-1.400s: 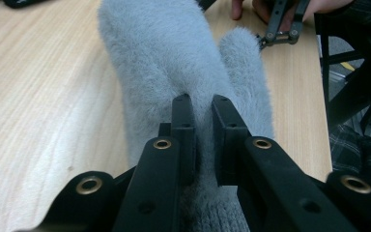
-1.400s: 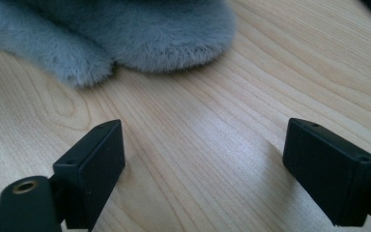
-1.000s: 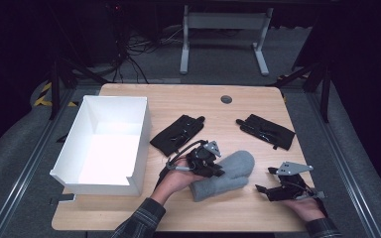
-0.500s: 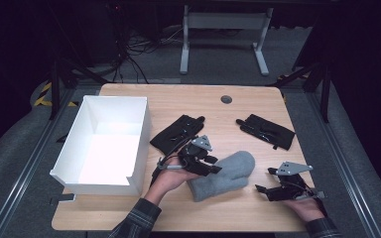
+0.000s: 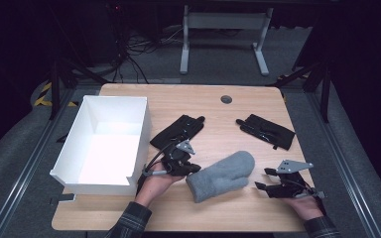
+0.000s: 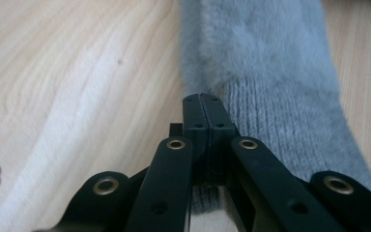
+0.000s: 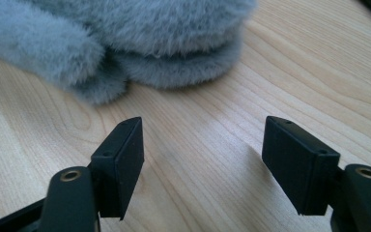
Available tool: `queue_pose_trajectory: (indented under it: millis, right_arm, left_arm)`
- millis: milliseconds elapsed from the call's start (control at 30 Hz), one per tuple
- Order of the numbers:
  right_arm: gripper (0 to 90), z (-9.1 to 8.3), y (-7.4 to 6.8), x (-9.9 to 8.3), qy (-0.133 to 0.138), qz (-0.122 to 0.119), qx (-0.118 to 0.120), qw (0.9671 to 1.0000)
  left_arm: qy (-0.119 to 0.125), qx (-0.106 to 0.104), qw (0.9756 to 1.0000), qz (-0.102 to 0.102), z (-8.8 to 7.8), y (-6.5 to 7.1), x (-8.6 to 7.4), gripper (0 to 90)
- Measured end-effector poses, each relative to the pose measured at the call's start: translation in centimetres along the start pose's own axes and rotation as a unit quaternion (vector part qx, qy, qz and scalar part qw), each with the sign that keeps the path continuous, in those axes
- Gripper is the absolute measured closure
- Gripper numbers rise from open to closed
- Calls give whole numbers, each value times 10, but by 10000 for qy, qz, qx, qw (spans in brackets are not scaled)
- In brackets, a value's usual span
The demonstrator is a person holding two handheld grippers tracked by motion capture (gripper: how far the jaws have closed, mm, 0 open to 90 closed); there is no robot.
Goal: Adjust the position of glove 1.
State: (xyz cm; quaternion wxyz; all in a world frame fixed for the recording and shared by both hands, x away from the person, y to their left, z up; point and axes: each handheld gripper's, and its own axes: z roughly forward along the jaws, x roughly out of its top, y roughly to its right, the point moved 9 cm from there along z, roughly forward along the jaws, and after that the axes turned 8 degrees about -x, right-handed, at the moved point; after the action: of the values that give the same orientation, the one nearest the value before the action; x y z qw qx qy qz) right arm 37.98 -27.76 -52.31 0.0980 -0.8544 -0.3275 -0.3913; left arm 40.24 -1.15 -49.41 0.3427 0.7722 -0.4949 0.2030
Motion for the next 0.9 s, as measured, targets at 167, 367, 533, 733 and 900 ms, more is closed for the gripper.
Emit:
queue_pose_trajectory:
  millis: [167,367,533,733,900]
  right_arm:
    - [320,2,0,-2,-55,-15,29,10000]
    - [301,2,-1,-2,-83,-19,40,10000]
    - [258,4,-3,-3,-37,-132,13,9999]
    - [203,6,-3,-4,64,-190,-17,9998]
    - [198,6,-3,-4,58,-178,-23,9998]
  left_arm:
    - [-57,-89,9999,-70,3,11,-13,900]
    - [-240,-111,9996,-43,10,28,-30,900]
    - [-194,81,9998,-69,4,27,-26,865]
    - [213,245,9994,-154,-10,20,-5,651]
    - [342,254,9990,-141,-14,18,12,480]
